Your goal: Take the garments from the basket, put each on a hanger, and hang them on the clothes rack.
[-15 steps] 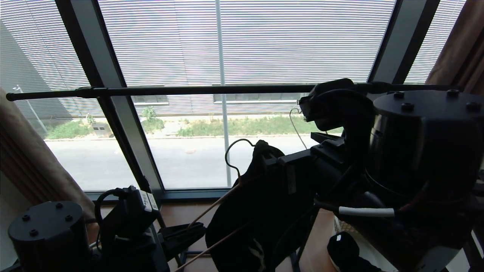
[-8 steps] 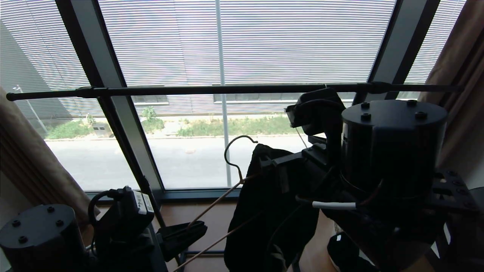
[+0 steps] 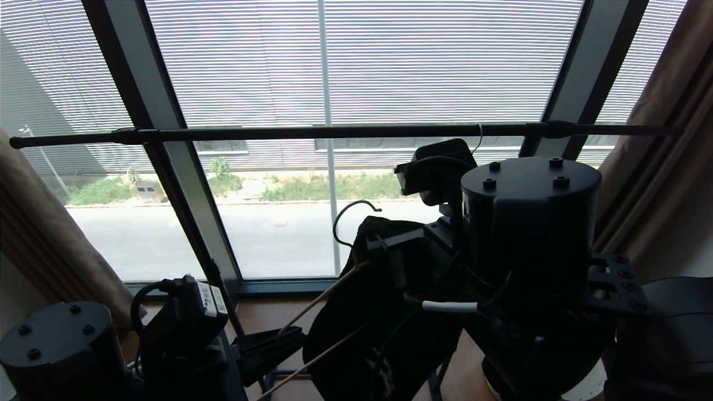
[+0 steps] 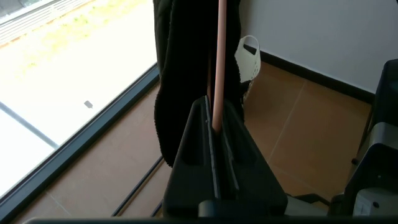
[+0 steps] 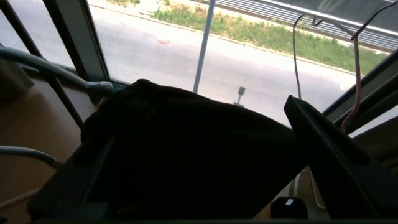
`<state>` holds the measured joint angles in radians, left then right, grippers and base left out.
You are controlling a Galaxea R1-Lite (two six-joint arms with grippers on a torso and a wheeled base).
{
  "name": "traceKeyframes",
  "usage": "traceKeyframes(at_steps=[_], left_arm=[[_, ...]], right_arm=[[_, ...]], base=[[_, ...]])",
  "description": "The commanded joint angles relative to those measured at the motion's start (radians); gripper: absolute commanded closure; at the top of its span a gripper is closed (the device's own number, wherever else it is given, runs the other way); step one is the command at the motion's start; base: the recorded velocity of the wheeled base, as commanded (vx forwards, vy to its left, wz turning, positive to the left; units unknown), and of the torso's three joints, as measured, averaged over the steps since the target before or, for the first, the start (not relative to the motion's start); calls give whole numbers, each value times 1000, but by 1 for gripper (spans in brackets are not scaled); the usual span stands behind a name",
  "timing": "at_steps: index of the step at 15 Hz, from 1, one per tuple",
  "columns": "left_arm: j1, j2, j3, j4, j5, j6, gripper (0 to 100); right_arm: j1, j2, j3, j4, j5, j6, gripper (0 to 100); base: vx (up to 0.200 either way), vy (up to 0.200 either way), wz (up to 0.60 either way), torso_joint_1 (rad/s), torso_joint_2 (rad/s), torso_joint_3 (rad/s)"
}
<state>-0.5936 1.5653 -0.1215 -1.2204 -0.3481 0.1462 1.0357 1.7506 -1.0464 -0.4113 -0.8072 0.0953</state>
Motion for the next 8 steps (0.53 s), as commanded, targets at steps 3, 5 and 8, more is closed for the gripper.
traceKeyframes(at_steps=[3, 5, 8], left_arm=[[25, 9, -10, -1, 1, -2, 100], [35, 19, -12, -1, 1, -2, 100], [57, 47, -17, -41, 3, -4, 100]], right_arm=[[3, -7, 17, 0, 0, 0, 0], [6, -8, 19, 0, 0, 0, 0], [15, -10, 28, -1, 0, 1, 0]], base=[[0, 0, 0, 0, 0, 0], [0, 0, 0, 0, 0, 0], [0, 0, 0, 0, 0, 0]])
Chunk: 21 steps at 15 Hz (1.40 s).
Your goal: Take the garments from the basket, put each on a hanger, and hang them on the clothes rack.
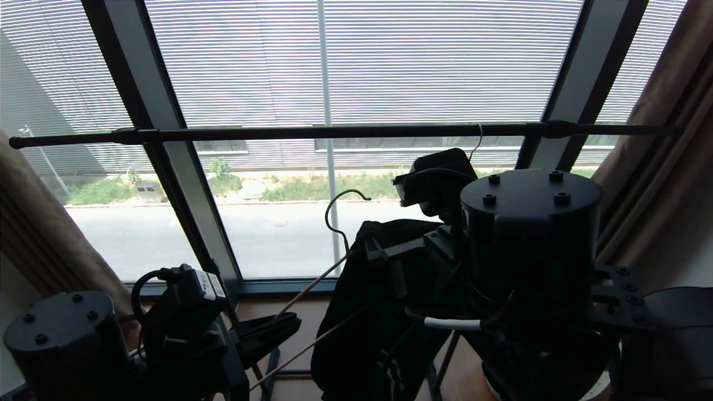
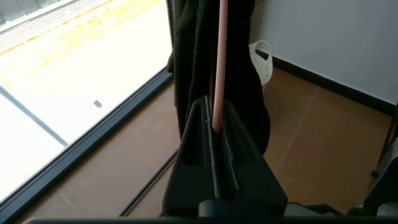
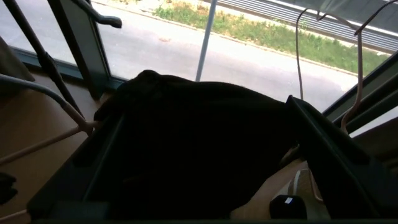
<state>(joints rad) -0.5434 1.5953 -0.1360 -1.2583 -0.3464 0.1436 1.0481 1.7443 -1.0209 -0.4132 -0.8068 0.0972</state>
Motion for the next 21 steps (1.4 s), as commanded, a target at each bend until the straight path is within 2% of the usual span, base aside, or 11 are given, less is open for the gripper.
traceKeyframes(at_steps=[1, 8, 10, 11, 13, 15, 17, 18, 19, 20, 21], left_arm=[[7, 25, -1, -23, 3, -1, 100], [7, 37, 6, -47, 4, -6, 100], [7, 37, 7, -47, 3, -10, 100], [7, 32, 19, -49, -5, -24, 100], [7, 32, 32, -55, -8, -26, 100], [7, 34, 39, -58, -19, -26, 100], [7, 28, 72, -72, -117, -21, 100], [7, 28, 79, -81, -125, -16, 100], [7, 28, 87, -90, -128, -18, 100], [5, 28, 88, -92, -132, -18, 100], [7, 25, 96, -93, -160, -18, 100]], right_arm=[[3, -3, 2, 1, 0, -1, 0], [3, -55, 28, 2, 8, -1, 0], [3, -88, 56, 4, 32, -2, 0], [3, -137, 102, 5, 81, -13, 0], [3, -207, 143, 14, 133, -44, 0], [-33, -295, 189, 42, 225, -117, 0], [-95, -364, 179, 191, 351, -151, 0], [-120, -384, 165, 257, 405, -152, 0], [-178, -410, 136, 355, 497, -174, 0], [-215, -425, 120, 404, 558, -218, 0], [-313, -453, 93, 478, 710, -327, 0]], base=[[0, 0, 0, 0, 0, 0], [0, 0, 0, 0, 0, 0], [0, 0, 0, 0, 0, 0], [0, 0, 0, 0, 0, 0], [0, 0, 0, 0, 0, 0], [0, 0, 0, 0, 0, 0], [0, 0, 0, 0, 0, 0], [0, 0, 0, 0, 0, 0], [0, 0, 0, 0, 0, 0], [0, 0, 0, 0, 0, 0], [0, 0, 0, 0, 0, 0]])
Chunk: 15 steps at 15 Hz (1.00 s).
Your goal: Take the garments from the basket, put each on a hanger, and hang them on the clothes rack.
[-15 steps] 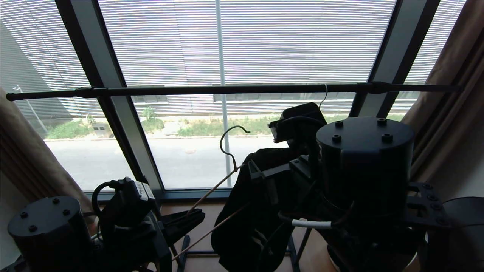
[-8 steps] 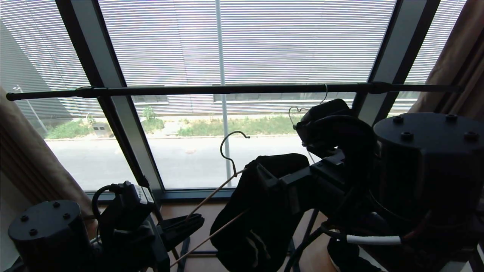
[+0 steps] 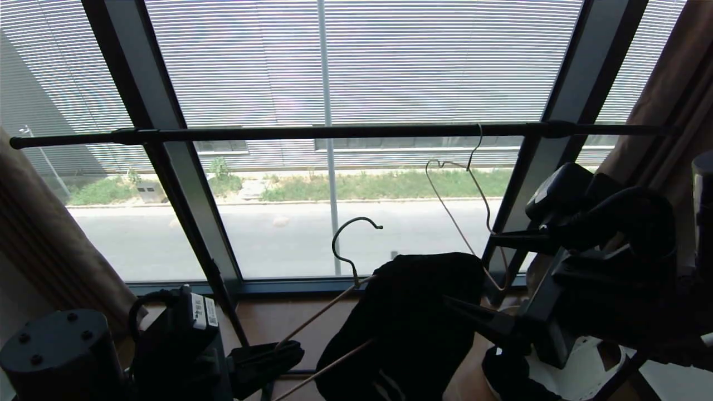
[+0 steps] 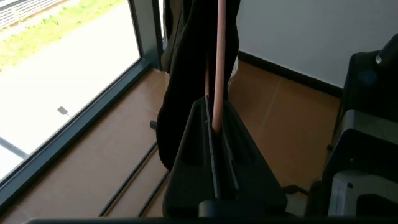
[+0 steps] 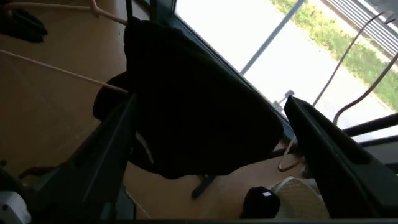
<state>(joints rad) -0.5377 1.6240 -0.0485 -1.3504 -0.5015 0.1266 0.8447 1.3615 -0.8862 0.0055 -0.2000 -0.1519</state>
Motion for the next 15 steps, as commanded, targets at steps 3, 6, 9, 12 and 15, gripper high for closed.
traceKeyframes(at_steps=[3, 6, 9, 12, 15], left_arm=[[-2, -43, 30, -6, -69, 1, 100], [-8, -59, 35, -6, -78, 1, 100], [-31, -59, 49, -6, -111, 1, 100], [-53, -59, 49, -6, -111, 1, 100], [-54, -59, 49, -6, -109, -1, 100]], right_arm=[[-268, -59, -174, 300, 389, -294, 0], [-357, 45, -338, 521, 594, -534, 0], [-366, 196, -508, 729, 705, -672, 0], [-355, 291, -567, 795, 803, -724, 0], [-309, 358, -591, 792, 814, -722, 0]], base=[[0, 0, 0, 0, 0, 0], [0, 0, 0, 0, 0, 0], [0, 0, 0, 0, 0, 0], [0, 0, 0, 0, 0, 0], [0, 0, 0, 0, 0, 0]])
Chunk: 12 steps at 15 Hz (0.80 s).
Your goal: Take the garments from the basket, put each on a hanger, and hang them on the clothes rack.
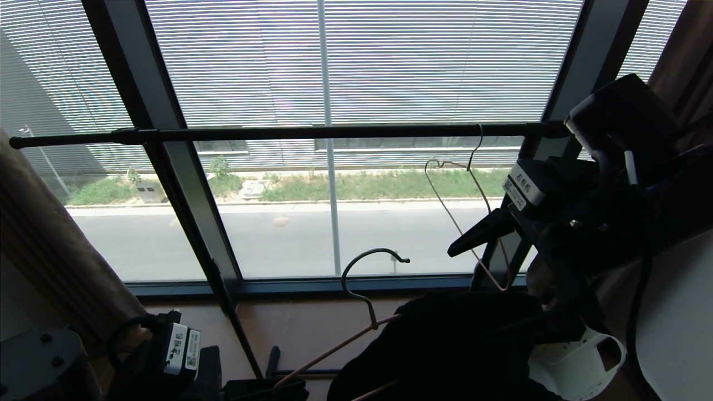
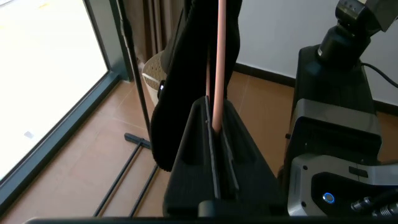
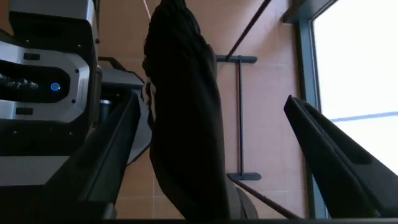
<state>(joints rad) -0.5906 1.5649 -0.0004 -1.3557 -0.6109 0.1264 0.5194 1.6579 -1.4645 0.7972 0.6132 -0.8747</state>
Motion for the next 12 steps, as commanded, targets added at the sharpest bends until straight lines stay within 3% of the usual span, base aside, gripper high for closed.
traceKeyframes(at_steps=[1, 12], left_arm=[[-1, -2, 0, 0, 0, -1, 100], [-3, -9, -1, -2, 0, -1, 100]], right_arm=[[27, 82, -23, -1, 16, 0, 0], [114, 152, -33, -10, 11, 10, 0]], base=[[0, 0, 0, 0, 0, 0], [0, 0, 0, 0, 0, 0]])
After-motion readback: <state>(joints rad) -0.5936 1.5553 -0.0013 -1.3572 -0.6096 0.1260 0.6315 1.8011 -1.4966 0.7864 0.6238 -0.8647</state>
